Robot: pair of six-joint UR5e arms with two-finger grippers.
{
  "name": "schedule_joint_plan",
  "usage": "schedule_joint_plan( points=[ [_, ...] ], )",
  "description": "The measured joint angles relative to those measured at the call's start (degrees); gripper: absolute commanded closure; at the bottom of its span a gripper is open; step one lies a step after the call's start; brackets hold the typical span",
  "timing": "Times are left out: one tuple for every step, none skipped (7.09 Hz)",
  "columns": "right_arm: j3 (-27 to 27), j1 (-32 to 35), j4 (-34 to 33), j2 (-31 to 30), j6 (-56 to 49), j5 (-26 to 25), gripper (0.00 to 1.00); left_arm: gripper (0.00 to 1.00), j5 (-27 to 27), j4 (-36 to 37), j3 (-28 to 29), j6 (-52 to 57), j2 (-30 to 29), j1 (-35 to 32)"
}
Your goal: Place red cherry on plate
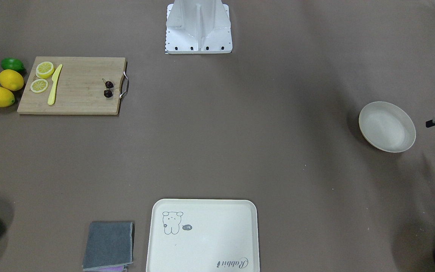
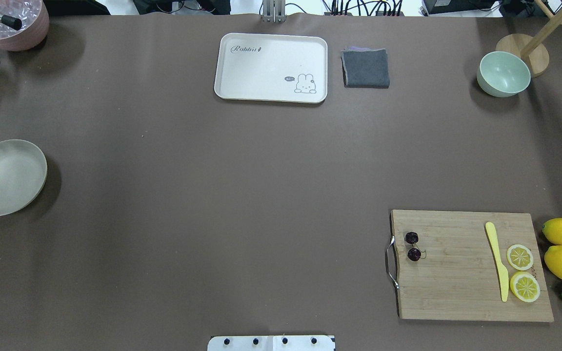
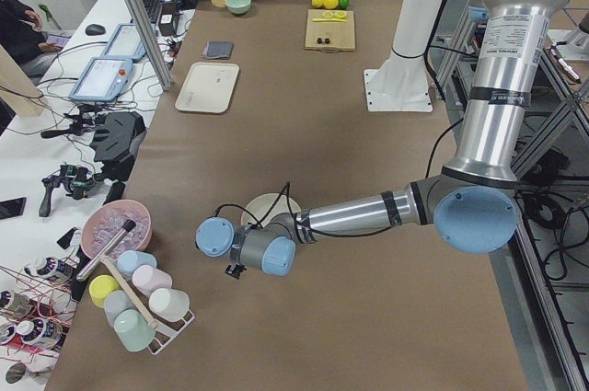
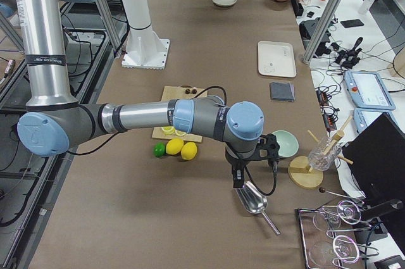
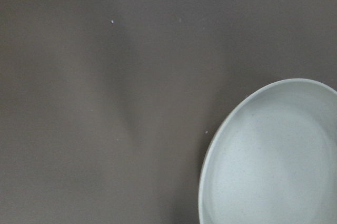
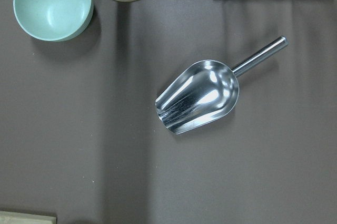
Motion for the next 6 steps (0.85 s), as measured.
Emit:
schedule_joint_plan(
  points=[
    [0.0, 0.0, 0.0, 0.0, 0.0, 0.0, 0.0, 0.04, -1.4, 0.0, 0.0, -0.9, 0.0, 0.3],
    [-0.1, 0.0, 0.0, 0.0, 0.1, 0.0, 0.0, 0.04, -1.8, 0.0, 0.1, -1.3, 0.0, 0.7],
    [-0.1, 0.0, 0.0, 0.1, 0.2, 0.0, 0.0, 0.04, -2.0, -0.3, 0.2, -1.4, 0.2, 0.9],
    [-0.1, 0.0, 0.0, 0.1, 0.2, 0.0, 0.0, 0.04, -2.3, -1.3, 0.0, -1.5, 1.3, 0.8],
    [-0.1, 0.0, 0.0, 0.2, 0.3, 0.0, 0.0, 0.04, -3.1, -3.0, -1.4, -2.5, 3.9, 0.6],
    [-0.1, 0.0, 0.0, 0.2, 0.3, 0.0, 0.0, 0.04, -3.9, -4.8, -4.3, -5.1, 7.3, 0.2]
  ],
)
